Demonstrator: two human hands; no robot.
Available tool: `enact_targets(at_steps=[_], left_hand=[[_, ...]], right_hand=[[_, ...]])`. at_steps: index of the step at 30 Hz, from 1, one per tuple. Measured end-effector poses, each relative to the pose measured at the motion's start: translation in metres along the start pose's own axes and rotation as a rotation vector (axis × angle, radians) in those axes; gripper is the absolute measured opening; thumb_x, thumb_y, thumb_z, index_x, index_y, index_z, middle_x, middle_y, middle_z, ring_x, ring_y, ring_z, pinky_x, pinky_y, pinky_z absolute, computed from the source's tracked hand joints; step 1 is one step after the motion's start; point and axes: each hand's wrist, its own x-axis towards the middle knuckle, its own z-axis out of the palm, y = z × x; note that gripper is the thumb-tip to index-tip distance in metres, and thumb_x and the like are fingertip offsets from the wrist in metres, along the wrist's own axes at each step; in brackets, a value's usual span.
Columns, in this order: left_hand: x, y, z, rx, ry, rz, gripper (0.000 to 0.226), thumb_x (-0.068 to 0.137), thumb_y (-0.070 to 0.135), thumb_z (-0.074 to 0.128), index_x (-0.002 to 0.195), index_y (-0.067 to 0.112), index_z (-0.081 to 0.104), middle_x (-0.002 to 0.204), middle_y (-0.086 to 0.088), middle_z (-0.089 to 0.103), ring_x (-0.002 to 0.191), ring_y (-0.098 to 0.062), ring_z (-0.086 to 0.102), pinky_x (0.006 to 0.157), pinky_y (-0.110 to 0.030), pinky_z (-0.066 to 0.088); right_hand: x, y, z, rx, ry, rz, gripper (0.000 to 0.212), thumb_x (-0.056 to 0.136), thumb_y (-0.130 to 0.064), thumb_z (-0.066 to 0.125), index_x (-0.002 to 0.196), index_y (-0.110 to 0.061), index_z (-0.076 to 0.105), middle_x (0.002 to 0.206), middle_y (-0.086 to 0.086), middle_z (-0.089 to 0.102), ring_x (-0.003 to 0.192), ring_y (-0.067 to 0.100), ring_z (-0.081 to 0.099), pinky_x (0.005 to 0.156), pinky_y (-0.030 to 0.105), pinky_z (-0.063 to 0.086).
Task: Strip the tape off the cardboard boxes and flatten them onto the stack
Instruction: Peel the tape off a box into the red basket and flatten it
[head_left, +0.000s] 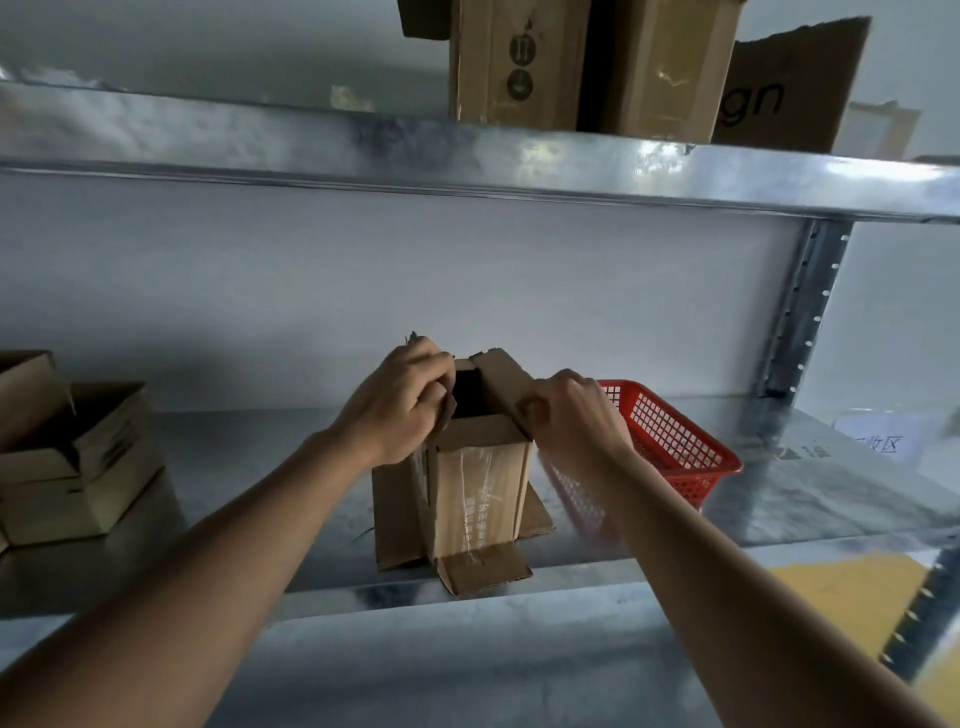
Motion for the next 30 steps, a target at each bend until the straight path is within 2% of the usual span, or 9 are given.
enact_targets(at_steps=[5,8,12,15,18,20,23,27,30], left_hand=[[-0.011,-0.019,0.001,0.096,0.087,0.102,0.043,0.069,-0.021,0.051,0.091,0.014,0.063,0.104,0.006,0.049,0.105,-0.019,0.047,0.087,-0.034,0.045],[-0.017,-0.027,-0.002,0.155,0.096,0.062,0.045,0.064,-0.014,0.061,0.095,0.019,0.064,0.107,0.011,0.047,0.11,-0.017,0.041,0.095,-0.027,0.037],[-0.022,-0.034,-0.006,0.187,0.104,0.063,0.032,0.072,0.006,0.077,0.093,0.026,0.063,0.106,0.012,0.05,0.11,-0.02,0.05,0.091,-0.036,0.047],[-0.022,-0.029,-0.006,0.234,0.112,0.057,0.031,0.073,0.011,0.074,0.095,0.026,0.059,0.107,0.009,0.052,0.107,-0.02,0.049,0.087,-0.038,0.049],[-0.02,-0.023,-0.003,0.313,0.119,0.055,0.025,0.073,0.016,0.071,0.094,0.021,0.058,0.107,0.005,0.053,0.102,-0.021,0.049,0.089,-0.042,0.048],[-0.018,-0.02,0.0,0.348,0.139,0.052,0.019,0.076,0.025,0.063,0.093,0.019,0.058,0.104,0.003,0.053,0.1,-0.024,0.052,0.102,-0.047,0.045],[-0.014,-0.017,0.007,0.42,0.172,0.03,0.022,0.078,0.034,0.053,0.092,0.018,0.059,0.102,0.002,0.053,0.098,-0.028,0.056,0.117,-0.05,0.035],[-0.01,-0.007,0.014,0.462,0.263,0.024,0.024,0.078,0.031,0.05,0.091,0.014,0.061,0.099,-0.002,0.054,0.095,-0.028,0.055,0.109,-0.048,0.041],[-0.007,-0.003,0.017,0.535,0.307,0.023,0.018,0.078,0.026,0.062,0.091,0.014,0.06,0.097,-0.002,0.054,0.093,-0.026,0.051,0.098,-0.043,0.045]], right_hand=[[0.017,-0.027,-0.014,-0.245,-0.321,-0.041,0.032,0.091,-0.001,0.065,0.118,-0.017,0.066,0.099,0.004,0.064,0.096,0.027,0.067,0.075,0.038,0.057],[0.02,-0.038,-0.011,-0.225,-0.457,-0.034,0.043,0.092,0.001,0.063,0.132,-0.013,0.059,0.11,0.01,0.051,0.095,0.028,0.061,0.089,0.04,0.058],[0.022,-0.042,-0.014,0.016,-0.491,0.009,0.029,0.091,-0.002,0.053,0.117,-0.013,0.058,0.11,0.01,0.053,0.086,0.022,0.058,0.065,0.027,0.048],[0.027,-0.043,-0.02,0.341,-0.559,0.007,0.035,0.09,-0.024,0.06,0.126,-0.024,0.055,0.109,0.002,0.062,0.098,0.019,0.062,0.077,0.033,0.053],[0.023,-0.041,-0.024,0.207,-0.68,0.008,0.09,0.066,-0.074,0.073,0.144,-0.039,0.042,0.135,0.0,0.055,0.122,0.027,0.054,0.102,0.051,0.049],[0.015,-0.038,-0.019,0.041,-0.588,0.116,0.119,0.045,-0.087,0.074,0.146,-0.036,0.037,0.147,0.009,0.039,0.137,0.041,0.036,0.108,0.065,0.039],[0.005,-0.039,-0.005,-0.003,-0.371,0.253,0.128,0.03,-0.098,0.07,0.13,-0.022,0.044,0.146,0.014,0.037,0.143,0.051,0.02,0.108,0.077,0.03],[-0.01,-0.044,-0.004,0.043,-0.213,0.361,0.125,0.05,-0.083,0.083,0.143,-0.014,0.034,0.159,0.018,0.003,0.149,0.06,-0.006,0.11,0.078,0.029],[-0.019,-0.044,-0.012,0.055,-0.13,0.384,0.114,0.062,-0.078,0.081,0.142,-0.016,0.03,0.159,0.019,-0.007,0.148,0.062,-0.004,0.11,0.076,0.033]])
